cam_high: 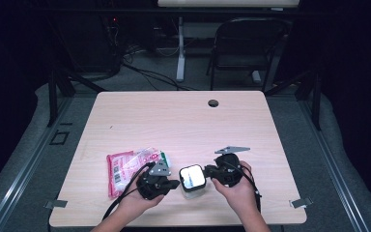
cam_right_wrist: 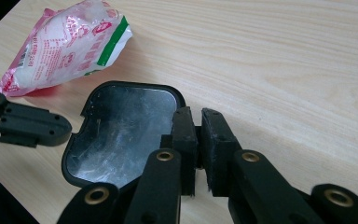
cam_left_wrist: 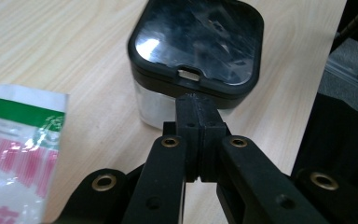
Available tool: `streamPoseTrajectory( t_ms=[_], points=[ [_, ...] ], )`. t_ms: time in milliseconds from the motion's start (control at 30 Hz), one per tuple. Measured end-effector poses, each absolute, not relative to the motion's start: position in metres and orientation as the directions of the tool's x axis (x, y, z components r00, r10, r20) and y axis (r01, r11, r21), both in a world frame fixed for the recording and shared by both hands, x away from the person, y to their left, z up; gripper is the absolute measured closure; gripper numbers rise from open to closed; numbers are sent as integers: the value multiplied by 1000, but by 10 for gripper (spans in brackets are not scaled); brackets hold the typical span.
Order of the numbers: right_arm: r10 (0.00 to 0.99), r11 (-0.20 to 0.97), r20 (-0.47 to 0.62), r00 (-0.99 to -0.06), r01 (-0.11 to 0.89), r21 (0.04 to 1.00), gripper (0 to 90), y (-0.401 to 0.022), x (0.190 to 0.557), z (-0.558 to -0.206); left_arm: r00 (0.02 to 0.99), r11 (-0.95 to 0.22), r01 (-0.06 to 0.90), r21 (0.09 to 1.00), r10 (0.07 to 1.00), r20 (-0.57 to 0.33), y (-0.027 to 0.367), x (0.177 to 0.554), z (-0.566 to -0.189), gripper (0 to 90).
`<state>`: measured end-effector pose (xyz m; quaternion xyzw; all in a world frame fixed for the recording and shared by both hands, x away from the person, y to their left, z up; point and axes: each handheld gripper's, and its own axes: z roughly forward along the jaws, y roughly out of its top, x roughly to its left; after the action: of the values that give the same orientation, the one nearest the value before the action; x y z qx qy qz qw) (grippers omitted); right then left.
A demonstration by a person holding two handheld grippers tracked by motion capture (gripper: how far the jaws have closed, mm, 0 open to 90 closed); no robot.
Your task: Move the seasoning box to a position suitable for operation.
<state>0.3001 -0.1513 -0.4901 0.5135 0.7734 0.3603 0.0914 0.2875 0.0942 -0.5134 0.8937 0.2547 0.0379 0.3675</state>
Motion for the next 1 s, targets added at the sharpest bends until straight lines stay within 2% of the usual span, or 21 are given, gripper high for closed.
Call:
streamPoseTrajectory(
  t_ms=[533,1000],
  points=[
    [864,194,241,-443,733,652,848,-152,299,-491,871,-604,415,681,479,-106,91,285,-515,900],
    [864,172,255,-434,731,661,838,-152,298,-492,866,-577,429,695,481,-135,92,287,-511,900]
  ],
)
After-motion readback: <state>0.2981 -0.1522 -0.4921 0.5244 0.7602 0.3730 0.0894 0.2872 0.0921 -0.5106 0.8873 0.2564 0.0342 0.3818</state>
